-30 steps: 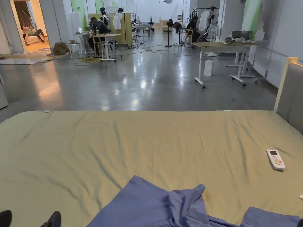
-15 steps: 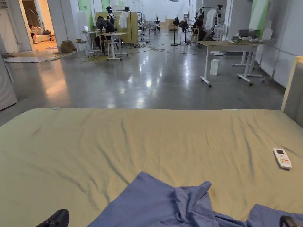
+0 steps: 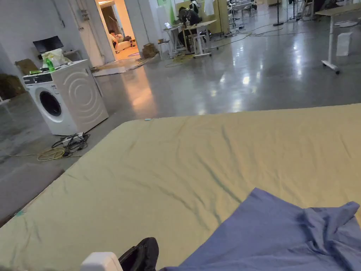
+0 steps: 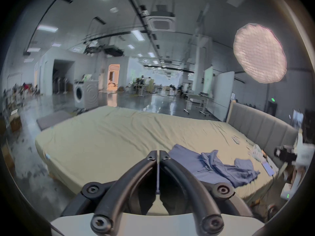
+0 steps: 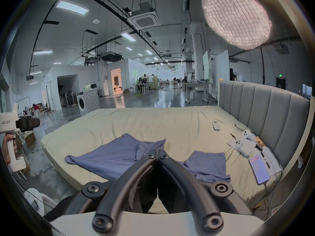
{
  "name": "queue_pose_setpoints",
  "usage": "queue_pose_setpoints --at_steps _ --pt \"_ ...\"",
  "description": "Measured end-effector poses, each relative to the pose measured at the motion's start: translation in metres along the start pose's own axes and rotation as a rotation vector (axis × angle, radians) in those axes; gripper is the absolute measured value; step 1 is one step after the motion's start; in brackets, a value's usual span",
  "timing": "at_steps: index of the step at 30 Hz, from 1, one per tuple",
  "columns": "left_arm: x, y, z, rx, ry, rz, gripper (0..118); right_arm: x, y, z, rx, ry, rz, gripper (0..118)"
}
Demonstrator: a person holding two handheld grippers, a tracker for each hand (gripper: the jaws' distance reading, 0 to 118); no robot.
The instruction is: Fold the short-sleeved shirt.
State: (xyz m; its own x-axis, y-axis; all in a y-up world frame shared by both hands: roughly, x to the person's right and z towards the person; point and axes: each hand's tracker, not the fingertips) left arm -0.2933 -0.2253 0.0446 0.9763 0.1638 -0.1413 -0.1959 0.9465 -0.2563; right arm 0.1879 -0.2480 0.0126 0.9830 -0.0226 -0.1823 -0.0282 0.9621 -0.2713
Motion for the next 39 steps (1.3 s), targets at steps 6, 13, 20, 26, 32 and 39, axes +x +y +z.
queue_pose_setpoints --at_steps 6,13,20,26,32,39 --pt "-0.057 -0.013 -0.062 -0.161 0.081 0.077 75 0.012 -0.023 -0.006 -0.059 0.006 -0.083 0" --pt "-0.098 -0.079 -0.162 -0.397 0.166 0.205 76 0.012 -0.018 -0.004 -0.097 -0.017 -0.08 0" --pt "-0.111 -0.128 -0.212 -0.548 0.21 0.232 67 0.014 -0.027 -0.001 -0.149 -0.045 -0.076 0" --pt "-0.077 -0.131 -0.203 -0.536 0.198 0.089 30 0.011 -0.037 0.002 -0.18 -0.052 -0.073 0" --pt "-0.068 -0.134 -0.211 -0.541 0.204 0.136 8 0.017 -0.04 -0.001 -0.203 -0.043 -0.089 0" --pt "-0.077 -0.128 -0.237 -0.675 0.174 0.092 7 0.032 -0.004 -0.055 -0.202 -0.037 -0.112 1"
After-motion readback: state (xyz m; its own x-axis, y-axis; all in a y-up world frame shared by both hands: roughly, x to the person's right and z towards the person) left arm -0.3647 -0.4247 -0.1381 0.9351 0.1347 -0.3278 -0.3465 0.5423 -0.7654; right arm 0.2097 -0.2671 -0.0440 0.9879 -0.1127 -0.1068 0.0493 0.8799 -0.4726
